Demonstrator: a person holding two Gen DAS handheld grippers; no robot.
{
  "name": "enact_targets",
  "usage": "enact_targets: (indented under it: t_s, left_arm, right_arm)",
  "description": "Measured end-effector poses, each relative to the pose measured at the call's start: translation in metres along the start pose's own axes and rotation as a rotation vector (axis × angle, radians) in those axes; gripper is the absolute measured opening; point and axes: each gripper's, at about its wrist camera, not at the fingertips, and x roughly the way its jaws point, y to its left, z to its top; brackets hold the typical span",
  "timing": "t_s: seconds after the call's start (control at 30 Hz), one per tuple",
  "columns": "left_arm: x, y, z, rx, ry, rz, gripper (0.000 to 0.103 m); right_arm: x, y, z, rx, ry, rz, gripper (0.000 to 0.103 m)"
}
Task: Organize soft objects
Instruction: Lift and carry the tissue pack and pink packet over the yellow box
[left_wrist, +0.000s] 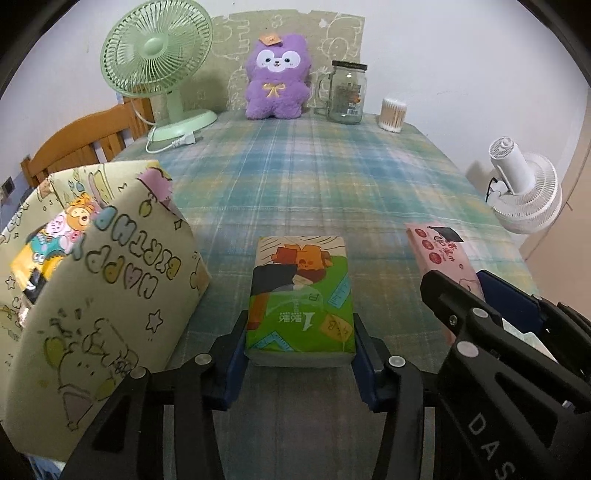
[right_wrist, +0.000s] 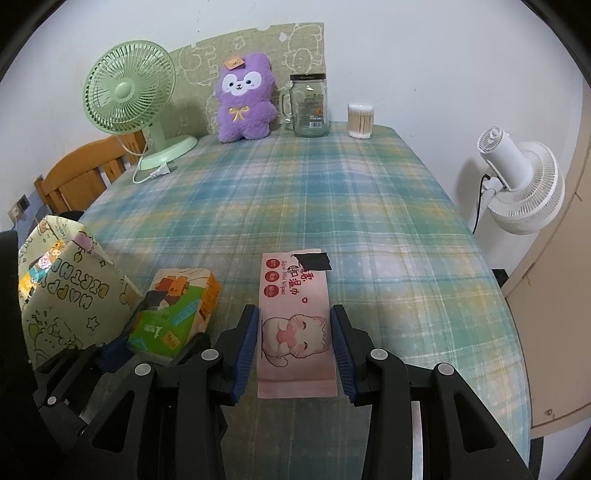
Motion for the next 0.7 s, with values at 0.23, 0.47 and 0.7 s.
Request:
enact_targets:
  t_s: [0.23, 0.47, 0.7]
  left_arm:
    - [-0.019, -0.004, -0.004, 0.022, -0.035, -0.006, 0.050]
    - [-0.039, -0.006, -0.007, 0.046, -0.071, -0.018, 0.050]
    - [-0.061, -0.005, -0.007, 0.065, -0.109, -0.034, 0.051]
  right_arm:
    - [-0.020, -0.002, -0.006, 0.008, -0.035, -0.013, 0.043]
    - [-0.042, 0.000, -0.009, 0.018, -0.068, -0.016, 0.043]
    - [-0.068, 0.004, -0.010, 0.028, -0.116, -0.017, 0.043]
